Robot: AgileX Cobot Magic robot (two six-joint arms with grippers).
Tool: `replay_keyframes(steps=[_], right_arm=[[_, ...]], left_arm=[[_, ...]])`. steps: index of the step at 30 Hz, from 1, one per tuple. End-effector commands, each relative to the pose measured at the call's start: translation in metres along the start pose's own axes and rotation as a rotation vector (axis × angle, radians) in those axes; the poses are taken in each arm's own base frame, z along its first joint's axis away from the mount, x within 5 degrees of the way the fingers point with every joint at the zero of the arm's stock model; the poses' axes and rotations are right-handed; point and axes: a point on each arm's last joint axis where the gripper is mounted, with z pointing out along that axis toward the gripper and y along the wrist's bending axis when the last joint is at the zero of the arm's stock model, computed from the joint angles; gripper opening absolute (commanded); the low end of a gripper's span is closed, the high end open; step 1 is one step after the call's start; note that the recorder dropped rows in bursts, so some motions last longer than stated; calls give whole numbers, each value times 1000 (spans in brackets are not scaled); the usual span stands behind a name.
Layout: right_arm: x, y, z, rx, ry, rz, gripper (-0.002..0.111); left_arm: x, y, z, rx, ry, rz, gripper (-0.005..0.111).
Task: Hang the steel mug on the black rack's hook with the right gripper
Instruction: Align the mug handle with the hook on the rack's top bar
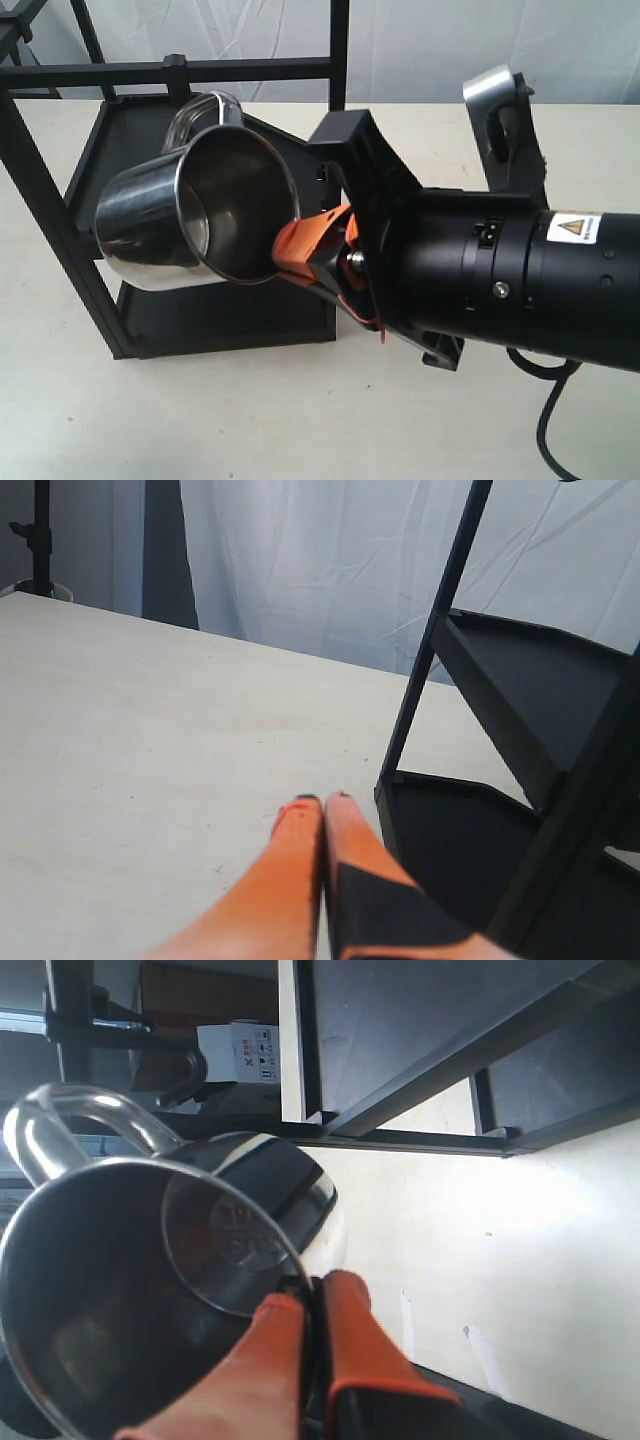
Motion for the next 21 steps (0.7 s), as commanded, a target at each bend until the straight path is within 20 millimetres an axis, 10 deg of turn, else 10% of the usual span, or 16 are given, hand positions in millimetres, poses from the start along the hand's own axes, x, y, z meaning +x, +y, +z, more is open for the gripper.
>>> replay_keyframes(steps=[1, 21], right_arm=[[-1, 11, -3, -35, 1, -33, -1], [-5, 2, 15, 17, -35, -16, -1]], left_arm=[[-1, 0, 0, 1, -14, -13, 2], [-1, 0, 0, 0, -16, -13, 2]])
